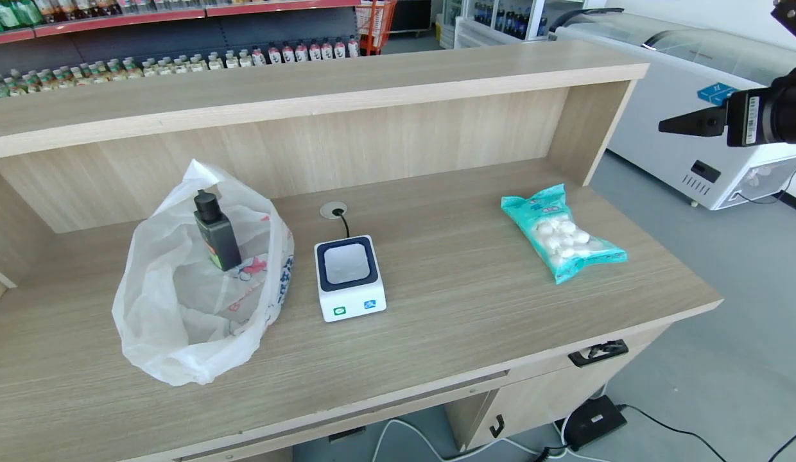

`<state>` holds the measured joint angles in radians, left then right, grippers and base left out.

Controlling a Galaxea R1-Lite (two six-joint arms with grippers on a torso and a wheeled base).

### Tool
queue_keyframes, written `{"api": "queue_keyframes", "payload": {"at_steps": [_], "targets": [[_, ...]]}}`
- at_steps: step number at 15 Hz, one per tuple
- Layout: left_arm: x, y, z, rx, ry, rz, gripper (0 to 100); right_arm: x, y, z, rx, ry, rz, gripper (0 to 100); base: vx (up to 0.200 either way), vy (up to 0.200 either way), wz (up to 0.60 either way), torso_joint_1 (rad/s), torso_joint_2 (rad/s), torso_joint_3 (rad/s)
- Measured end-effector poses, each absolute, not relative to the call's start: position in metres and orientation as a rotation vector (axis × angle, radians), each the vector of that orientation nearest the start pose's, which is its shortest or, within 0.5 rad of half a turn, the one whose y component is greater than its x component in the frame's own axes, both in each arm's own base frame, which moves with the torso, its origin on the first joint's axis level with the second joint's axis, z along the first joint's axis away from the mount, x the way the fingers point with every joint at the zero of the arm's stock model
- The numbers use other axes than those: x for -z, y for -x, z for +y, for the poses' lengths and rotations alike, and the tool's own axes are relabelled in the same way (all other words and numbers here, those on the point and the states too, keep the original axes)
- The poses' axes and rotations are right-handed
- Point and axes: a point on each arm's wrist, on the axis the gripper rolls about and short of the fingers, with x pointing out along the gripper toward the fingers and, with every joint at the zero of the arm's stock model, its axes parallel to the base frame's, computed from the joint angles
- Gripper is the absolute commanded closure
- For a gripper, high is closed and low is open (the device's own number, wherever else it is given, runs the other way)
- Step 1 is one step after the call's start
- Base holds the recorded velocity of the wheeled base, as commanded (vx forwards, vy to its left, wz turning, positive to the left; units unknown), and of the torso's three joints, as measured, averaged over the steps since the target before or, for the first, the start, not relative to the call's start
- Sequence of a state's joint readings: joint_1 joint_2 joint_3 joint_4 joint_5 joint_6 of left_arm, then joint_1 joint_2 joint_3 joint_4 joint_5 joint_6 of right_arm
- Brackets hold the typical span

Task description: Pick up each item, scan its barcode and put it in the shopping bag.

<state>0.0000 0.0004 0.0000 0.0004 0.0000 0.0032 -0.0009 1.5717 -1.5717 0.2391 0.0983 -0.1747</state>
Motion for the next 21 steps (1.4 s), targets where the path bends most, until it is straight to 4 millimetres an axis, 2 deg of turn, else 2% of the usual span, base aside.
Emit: {"api": "queue_keyframes", "payload": {"at_steps": [6, 9, 14, 17, 21], "targets": [[-0.075, 0.023, 0.000, 0.000, -0.003, 0.000, 0, -0.311, -0.358, -0.008, -0.096, 0.079, 0.332, 0, 0.000, 0.000, 0.00, 0.000, 0.00, 0.000], [-0.075, 0.023, 0.000, 0.000, -0.003, 0.000, 0, -0.288, -0.389, -0.001, -0.263, 0.075, 0.380, 0, 0.000, 0.000, 0.00, 0.000, 0.00, 0.000], [-0.075, 0.023, 0.000, 0.000, -0.003, 0.000, 0, -0.251, -0.411, 0.006, -0.425, 0.187, 0.484, 0, 0.000, 0.000, 0.00, 0.000, 0.00, 0.000], [-0.075, 0.023, 0.000, 0.000, -0.003, 0.000, 0, -0.233, -0.424, 0.008, -0.435, 0.189, 0.524, 0, 0.000, 0.000, 0.00, 0.000, 0.00, 0.000], [-0.075, 0.023, 0.000, 0.000, -0.003, 0.000, 0, -0.218, -0.435, 0.024, -0.489, 0.151, 0.560, 0, 0.000, 0.000, 0.00, 0.000, 0.00, 0.000]]}}
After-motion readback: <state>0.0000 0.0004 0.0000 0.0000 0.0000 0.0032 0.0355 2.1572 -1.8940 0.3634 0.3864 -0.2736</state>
